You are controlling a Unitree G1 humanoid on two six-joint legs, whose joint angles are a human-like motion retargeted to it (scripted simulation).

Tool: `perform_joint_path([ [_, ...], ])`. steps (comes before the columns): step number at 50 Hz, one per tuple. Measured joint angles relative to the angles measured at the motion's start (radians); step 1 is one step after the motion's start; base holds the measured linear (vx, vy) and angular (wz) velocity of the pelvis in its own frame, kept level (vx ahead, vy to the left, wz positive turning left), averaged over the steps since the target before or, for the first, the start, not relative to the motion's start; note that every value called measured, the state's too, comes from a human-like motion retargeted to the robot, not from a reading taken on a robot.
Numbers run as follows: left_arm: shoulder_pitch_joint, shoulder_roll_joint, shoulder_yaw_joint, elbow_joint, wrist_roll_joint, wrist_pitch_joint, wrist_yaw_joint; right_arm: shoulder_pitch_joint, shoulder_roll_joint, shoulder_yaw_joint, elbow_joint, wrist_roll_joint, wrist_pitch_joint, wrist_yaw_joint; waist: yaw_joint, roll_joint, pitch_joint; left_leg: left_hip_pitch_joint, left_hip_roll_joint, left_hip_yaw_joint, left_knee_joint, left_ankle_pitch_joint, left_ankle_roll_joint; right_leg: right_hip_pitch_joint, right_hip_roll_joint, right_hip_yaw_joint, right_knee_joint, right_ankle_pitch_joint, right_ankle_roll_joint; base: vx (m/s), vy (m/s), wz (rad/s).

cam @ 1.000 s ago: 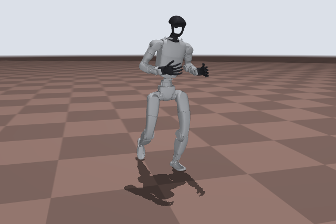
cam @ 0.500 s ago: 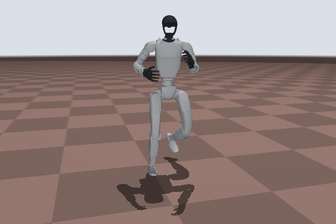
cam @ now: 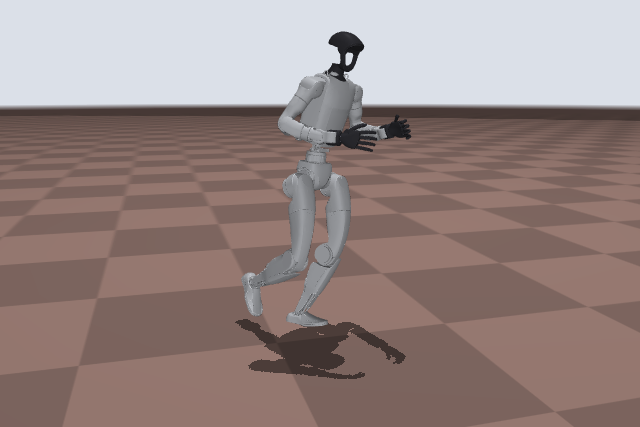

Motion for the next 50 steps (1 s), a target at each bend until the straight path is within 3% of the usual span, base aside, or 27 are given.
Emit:
perform_joint_path([
  [3,-0.305,-0.136,-0.08,-0.061,0.114,-0.001,0.026,0.247,-0.002,-0.174,-0.003,0.185,0.014,0.077,-0.159,0.082,-0.003,0.102,-0.014,-0.234,-0.098,0.061,-0.051,-0.026,-0.009,-0.056,-0.168,-0.036,-0.031,0.65,-0.01,3.93],
  [6,-0.499,-0.25,-0.145,-0.122,0.161,-0.009,0.132,0.41,-0.046,-0.301,-0.009,0.33,0.027,0.118,-0.374,0.141,0.0,0.185,0.001,-0.452,-0.17,0.139,-0.111,0.029,0.022,-0.079,-0.539,0.013,0.012,0.64,-0.17,4.17],
  [10,-0.653,-0.282,-0.217,-0.169,0.119,-0.036,0.165,0.551,-0.065,-0.455,0.021,0.294,0.053,0.124,-0.534,0.109,-0.039,0.251,-0.034,-0.621,-0.188,0.182,-0.156,0.103,-0.034,-0.048,-1.049,0.089,0.084,0.59,-0.35,3.15],
  [13,-0.68,-0.251,-0.23,-0.194,0.09,-0.054,0.1,0.58,-0.058,-0.514,0.079,0.235,0.091,0.157,-0.514,0.064,-0.042,0.3,-0.032,-0.593,-0.109,0.105,-0.114,0.11,-0.051,0.066,-1.16,0.107,0.103,0.52,-0.47,1.47],
  [15,-0.632,-0.218,-0.203,-0.209,0.075,-0.059,0.046,0.531,-0.087,-0.485,0.133,0.225,0.104,0.17,-0.47,0.05,-0.022,0.286,0.0,-0.467,0.057,0.015,-0.065,0.114,-0.043,0.072,-1.122,0.105,0.089,0.44,-0.48,0.39],
  [17,-0.494,-0.177,-0.155,-0.198,0.076,-0.049,0.007,0.421,-0.132,-0.383,0.176,0.245,0.104,0.165,-0.44,0.053,-0.001,0.22,0.076,-0.307,0.288,-0.044,-0.036,0.105,-0.021,0.036,-1.015,0.008,0.067,0.38,-0.43,0.26],
  [20,-0.176,-0.102,-0.051,-0.084,0.197,0.028,-0.023,0.185,-0.154,-0.203,0.205,0.197,0.102,0.161,-0.403,0.054,0.019,0.114,0.181,-0.134,0.57,-0.049,0.005,0.066,0.003,-0.003,-0.839,-0.109,0.056,0.33,-0.33,0.29],
  [22,0.053,-0.068,-0.025,-0.016,0.082,0.001,-0.025,0.028,-0.094,-0.125,0.183,0.142,0.071,0.102,-0.349,0.028,0.013,0.054,0.158,-0.118,0.647,-0.036,0.011,0.059,-0.005,-0.023,-0.781,-0.121,0.069,0.31,-0.22,0.28],
  [23,0.148,-0.056,-0.027,0.003,-0.066,-0.011,0.015,-0.038,-0.047,-0.104,0.16,0.145,0.057,0.039,-0.307,0.008,0.006,0.028,0.128,-0.119,0.651,-0.036,0.008,0.072,-0.012,-0.03,-0.785,-0.117,0.072,0.3,-0.17,0.37],
  [27,0.413,0.155,0.039,-0.035,-0.16,-0.071,0.045,-0.202,0.087,-0.087,0.014,0.23,-0.016,-0.056,-0.093,-0.07,-0.049,-0.065,0.135,0.042,0.535,-0.052,0.035,0.141,-0.055,-0.09,-0.883,-0.065,0.091,0.3,-0.08,0.81],
  [30,0.57,0.292,0.14,-0.124,-0.27,-0.112,0.017,-0.274,0.09,-0.056,-0.111,0.351,-0.07,-0.07,0.062,-0.113,-0.089,-0.08,0.152,0.222,0.289,-0.029,0.053,0.206,-0.07,-0.163,-0.99,0.01,0.1,0.31,0.08,1.3],
  [33,0.702,0.319,0.268,-0.171,-0.322,-0.106,-0.028,-0.302,0.068,-0.025,-0.206,0.428,-0.07,-0.016,0.147,-0.124,-0.122,-0.025,0.143,0.466,0.004,0.077,0.049,0.264,-0.052,-0.223,-1.041,0.078,0.103,0.33,0.18,1.67],
  [36,0.763,0.229,0.362,-0.185,-0.314,-0.074,-0.082,-0.27,0.087,-0.001,-0.237,0.546,-0.018,0.107,0.129,-0.128,-0.142,0.066,0.108,0.693,-0.11,0.067,0.038,0.306,-0.048,-0.264,-1.014,0.124,0.109,0.36,0.24,2.35],
  [37,0.758,0.183,0.373,-0.181,-0.302,-0.066,-0.094,-0.242,0.099,0.003,-0.225,0.587,0.004,0.153,0.112,-0.122,-0.145,0.086,0.102,0.699,-0.124,0.049,0.026,0.315,-0.047,-0.267,-0.981,0.135,0.111,0.38,0.27,2.59],
  [40,0.655,0.037,0.344,-0.133,-0.218,-0.062,-0.103,-0.116,0.14,-0.019,-0.114,0.588,0.042,0.24,0.053,-0.093,-0.14,0.108,0.104,0.495,-0.12,-0.001,-0.017,0.306,-0.039,-0.215,-0.791,0.167,0.113,0.39,0.27,2.73],
  [42,0.503,-0.024,0.284,-0.083,-0.128,-0.061,-0.066,-0.018,0.163,-0.056,0.003,0.442,0.026,0.177,0.01,-0.087,-0.127,0.113,0.099,0.366,-0.093,-0.034,-0.032,0.235,-0.028,-0.116,-0.587,0.196,0.129,0.37,0.22,3.11],
  [44,0.296,-0.054,0.199,-0.047,-0.058,-0.036,0.019,0.08,0.179,-0.091,0.108,0.308,0.019,0.02,-0.029,-0.09,-0.102,0.112,0.084,0.267,-0.066,-0.067,-0.038,0.143,-0.01,-0.017,-0.38,0.201,0.137,0.36,0.17,3.33],
  [47,-0.058,-0.099,0.068,-0.055,0.007,0.024,0.147,0.235,0.157,-0.14,0.156,0.278,0.033,-0.162,-0.098,-0.072,-0.049,0.124,0.061,0.103,-0.05,-0.1,-0.055,0.031,-0.045,0.008,-0.146,0.097,0.065,0.38,0.16,3.48],
  [50,-0.346,-0.179,0.001,-0.111,0.105,0.024,0.196,0.392,0.062,-0.216,0.098,0.322,0.029,-0.06,-0.24,-0.01,-0.009,0.158,0.068,-0.077,-0.07,-0.072,-0.089,-0.03,-0.025,0.002,-0.098,-0.011,0.029,0.47,0.1,3.6],
])
